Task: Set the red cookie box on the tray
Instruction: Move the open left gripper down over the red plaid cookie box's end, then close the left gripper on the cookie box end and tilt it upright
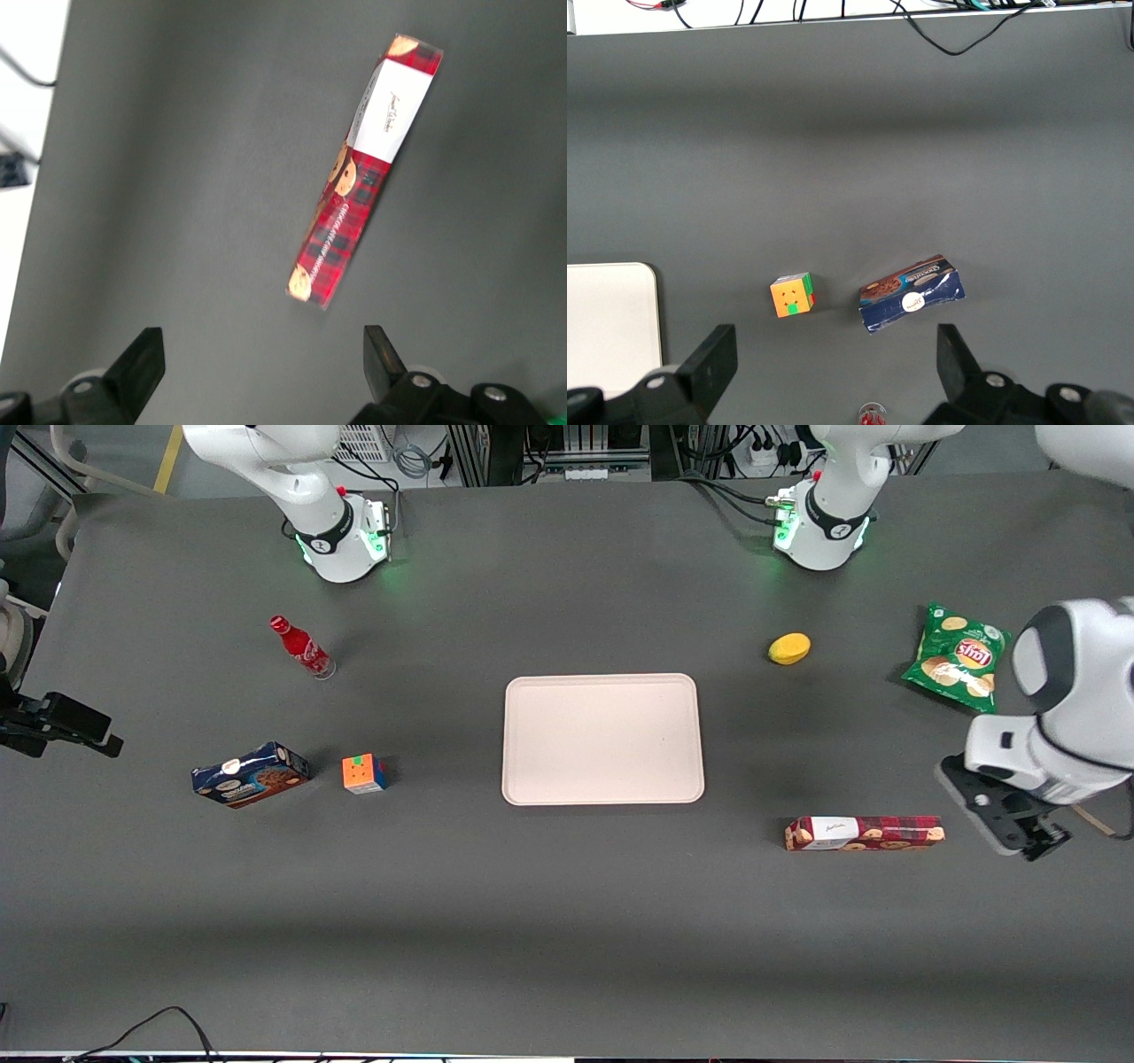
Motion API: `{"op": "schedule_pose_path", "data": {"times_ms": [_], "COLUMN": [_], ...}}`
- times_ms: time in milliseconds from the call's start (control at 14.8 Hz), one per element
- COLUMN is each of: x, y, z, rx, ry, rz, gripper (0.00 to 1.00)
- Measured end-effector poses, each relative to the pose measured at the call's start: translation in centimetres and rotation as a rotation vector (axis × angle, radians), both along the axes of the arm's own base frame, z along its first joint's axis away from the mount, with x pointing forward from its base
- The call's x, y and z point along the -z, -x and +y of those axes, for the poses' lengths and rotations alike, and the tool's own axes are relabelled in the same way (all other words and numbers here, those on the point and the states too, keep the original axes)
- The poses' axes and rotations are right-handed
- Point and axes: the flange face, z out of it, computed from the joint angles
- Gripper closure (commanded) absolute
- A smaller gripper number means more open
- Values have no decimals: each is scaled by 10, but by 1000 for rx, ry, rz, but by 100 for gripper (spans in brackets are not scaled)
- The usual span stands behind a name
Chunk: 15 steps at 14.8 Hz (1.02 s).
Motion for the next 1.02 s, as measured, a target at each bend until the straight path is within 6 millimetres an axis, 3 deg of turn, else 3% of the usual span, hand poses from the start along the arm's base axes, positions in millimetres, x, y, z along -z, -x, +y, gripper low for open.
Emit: {"op": "schedule_pose_path", "data": {"times_ms": [203,406,1015], "x": [65,112,166], "y": [3,14,18], "z": [-3,-8,-35], "rx": [38,62,114], "ry": [39,72,99], "rz": [11,34,11], "gripper": [0,0,0]}}
